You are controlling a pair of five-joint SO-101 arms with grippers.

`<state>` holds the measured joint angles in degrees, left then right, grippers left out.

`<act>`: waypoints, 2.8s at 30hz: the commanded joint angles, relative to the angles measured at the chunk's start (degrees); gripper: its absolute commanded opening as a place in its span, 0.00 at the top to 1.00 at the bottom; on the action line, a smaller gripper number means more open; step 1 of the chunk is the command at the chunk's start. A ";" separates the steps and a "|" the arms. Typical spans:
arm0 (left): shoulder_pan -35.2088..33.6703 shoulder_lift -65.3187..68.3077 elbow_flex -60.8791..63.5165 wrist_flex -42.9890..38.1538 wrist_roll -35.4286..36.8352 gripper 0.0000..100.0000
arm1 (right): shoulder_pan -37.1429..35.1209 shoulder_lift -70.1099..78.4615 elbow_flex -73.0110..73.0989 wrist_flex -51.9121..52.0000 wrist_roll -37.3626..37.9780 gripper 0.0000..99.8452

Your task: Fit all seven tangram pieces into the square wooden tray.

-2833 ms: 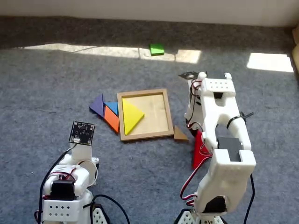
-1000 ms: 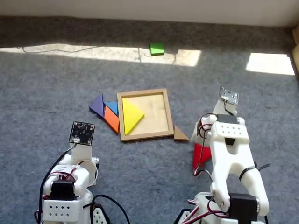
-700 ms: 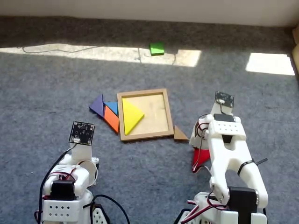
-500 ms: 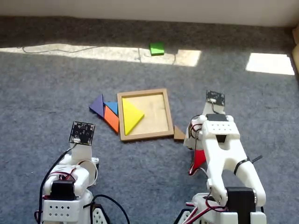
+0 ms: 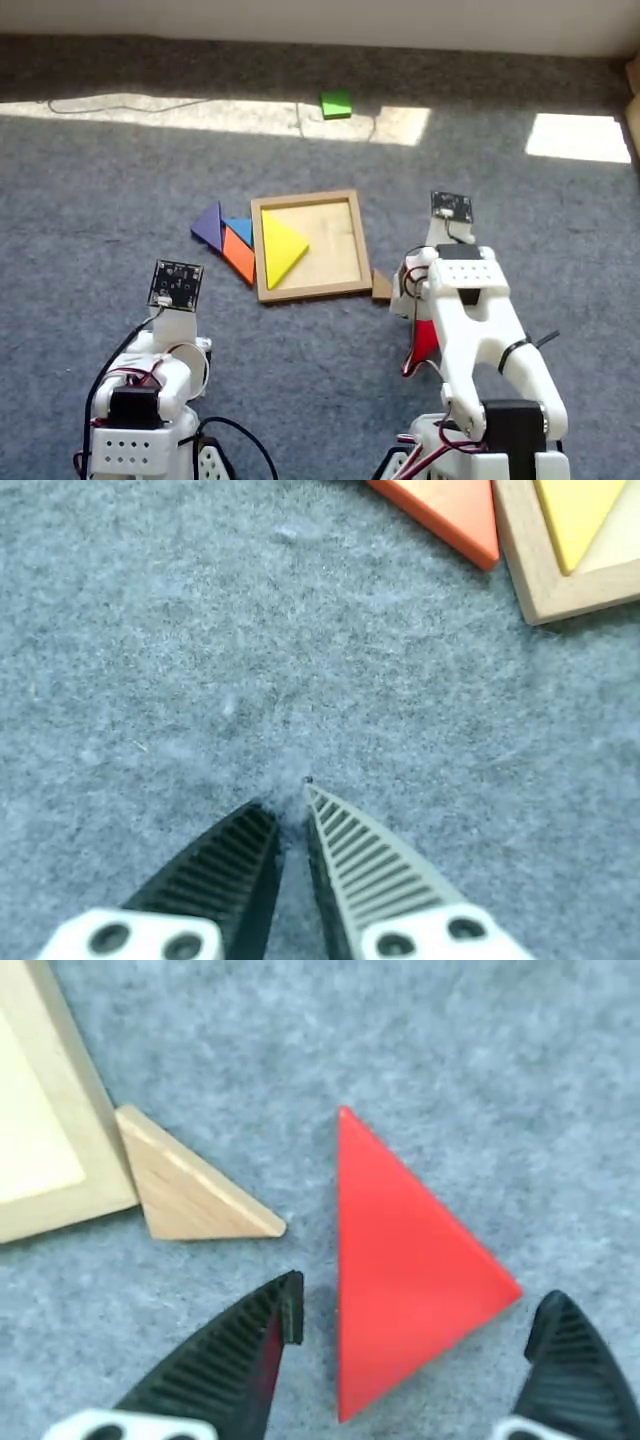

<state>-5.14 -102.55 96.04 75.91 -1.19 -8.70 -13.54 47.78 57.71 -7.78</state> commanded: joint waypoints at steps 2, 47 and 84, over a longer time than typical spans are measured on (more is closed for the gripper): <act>-0.48 -1.27 1.19 0.18 -0.18 0.99 | 0.75 2.77 -0.48 -1.10 0.88 0.72; -0.48 -1.27 1.19 0.18 -0.18 0.99 | 1.63 7.96 -0.75 -2.95 4.57 0.73; -0.48 -1.27 1.19 0.18 -0.18 0.99 | 1.01 -3.74 -6.11 7.43 4.48 0.82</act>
<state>-5.14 -102.55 96.04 75.91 -1.19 -6.68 -11.96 42.15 64.66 -3.03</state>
